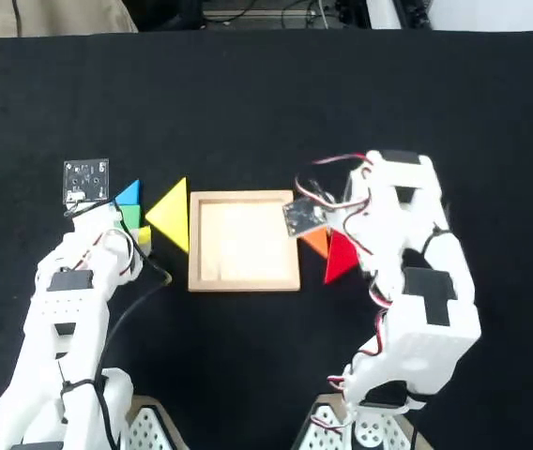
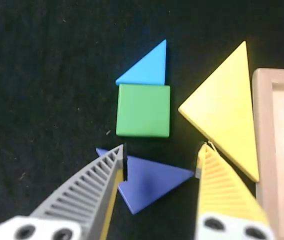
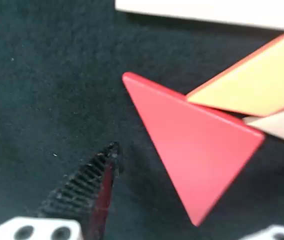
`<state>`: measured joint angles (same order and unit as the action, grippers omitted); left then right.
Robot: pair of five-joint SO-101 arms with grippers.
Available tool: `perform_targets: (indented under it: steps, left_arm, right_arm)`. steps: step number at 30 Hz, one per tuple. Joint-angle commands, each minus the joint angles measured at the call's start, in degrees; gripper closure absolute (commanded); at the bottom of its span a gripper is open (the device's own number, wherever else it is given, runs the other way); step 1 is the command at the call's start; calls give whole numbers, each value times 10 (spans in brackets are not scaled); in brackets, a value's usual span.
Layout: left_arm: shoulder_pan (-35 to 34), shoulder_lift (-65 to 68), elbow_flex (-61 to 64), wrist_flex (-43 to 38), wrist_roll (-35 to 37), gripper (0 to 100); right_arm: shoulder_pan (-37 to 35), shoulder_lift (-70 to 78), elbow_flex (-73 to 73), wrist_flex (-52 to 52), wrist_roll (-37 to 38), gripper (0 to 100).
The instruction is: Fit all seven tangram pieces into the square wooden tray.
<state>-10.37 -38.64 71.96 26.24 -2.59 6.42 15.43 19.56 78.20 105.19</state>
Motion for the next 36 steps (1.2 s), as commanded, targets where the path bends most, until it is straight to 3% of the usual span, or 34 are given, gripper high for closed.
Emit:
perform_targets:
  steps: [1,14,23,36]
  left_arm:
    - [0,-8,-2,-19,3,762]
    - [0,-7,-2,-20,3,762]
    - [1,-7,-2,-20,3,762]
    - [1,-7,-2,-20,3,762]
  right_arm:
    - [12,-22,38,-35,10,436]
    - [-37,-36,49,-50,7,452]
    - [-47,-36,47,-51,-8,691]
    - [-33,-34,39,-84,-11,698]
